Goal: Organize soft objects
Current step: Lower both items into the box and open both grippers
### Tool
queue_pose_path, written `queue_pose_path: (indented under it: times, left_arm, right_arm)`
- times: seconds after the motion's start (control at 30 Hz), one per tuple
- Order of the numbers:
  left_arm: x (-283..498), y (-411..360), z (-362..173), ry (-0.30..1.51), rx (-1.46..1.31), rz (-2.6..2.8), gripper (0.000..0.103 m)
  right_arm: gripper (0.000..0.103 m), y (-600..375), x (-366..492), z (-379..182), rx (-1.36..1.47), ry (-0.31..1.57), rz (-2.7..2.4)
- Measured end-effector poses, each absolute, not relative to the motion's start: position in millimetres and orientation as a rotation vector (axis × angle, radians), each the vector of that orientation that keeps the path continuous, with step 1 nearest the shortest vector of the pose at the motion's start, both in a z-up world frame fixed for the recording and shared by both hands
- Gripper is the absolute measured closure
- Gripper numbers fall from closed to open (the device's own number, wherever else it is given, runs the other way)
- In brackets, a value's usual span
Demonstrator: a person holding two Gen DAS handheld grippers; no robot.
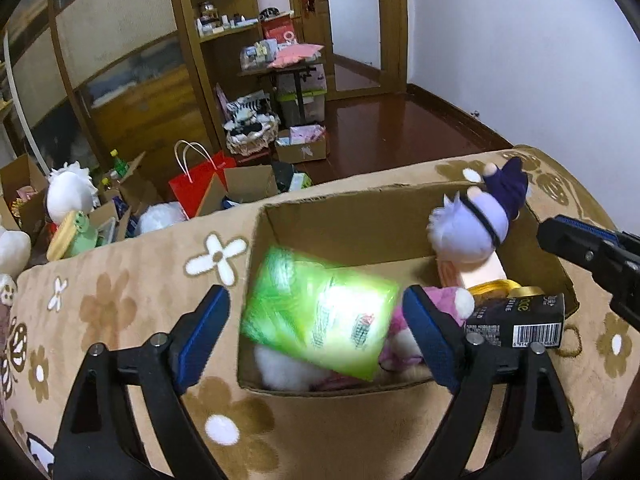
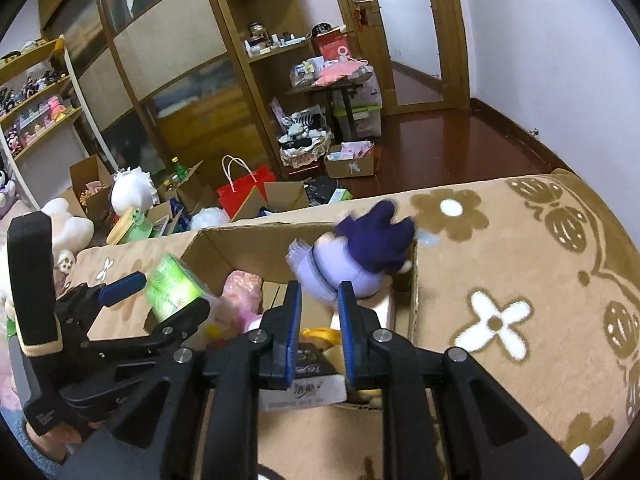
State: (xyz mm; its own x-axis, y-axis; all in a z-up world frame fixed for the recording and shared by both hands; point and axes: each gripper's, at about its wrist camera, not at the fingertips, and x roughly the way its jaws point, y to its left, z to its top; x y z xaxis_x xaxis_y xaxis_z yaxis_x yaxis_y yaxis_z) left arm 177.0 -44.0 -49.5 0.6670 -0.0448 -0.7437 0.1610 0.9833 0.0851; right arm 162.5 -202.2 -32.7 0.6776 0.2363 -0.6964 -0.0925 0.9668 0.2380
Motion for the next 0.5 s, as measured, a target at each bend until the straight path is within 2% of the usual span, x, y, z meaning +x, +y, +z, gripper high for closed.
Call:
queue_pose_path:
  times: [0.1, 0.23, 0.3, 0.47, 0.5]
  left_arm:
    - [171.1, -44.1, -43.7, 0.804, 0.158, -0.117, 0.007]
    - [163.8, -44.0, -37.9, 0.793, 0.164, -0.117, 0.007]
    - [158.1, -42.5, -35.0, 0.790, 0.163, -0.114, 0.007]
    - [142.4, -35.3, -18.8, 0.764, 0.150, -0.101, 0.007]
    - [137.4, -33.7, -14.7, 0.755, 0.148, -0.100, 0.007]
  right_arm:
    - [0.083, -202.5, 158.1, -28.7, 0.187, 0.803, 0.188]
    - [0.067, -206.0, 149.2, -21.3, 0.194, 0.789, 0.178]
    - [0.064, -208.7, 143.2, -15.9, 0.196, 0.777, 0.171]
    - [0.037, -213.8, 124.5, 1.3, 0.194, 0.747, 0.159]
    - [0.034, -214.4, 121.9, 4.0, 0.193, 0.741, 0.156]
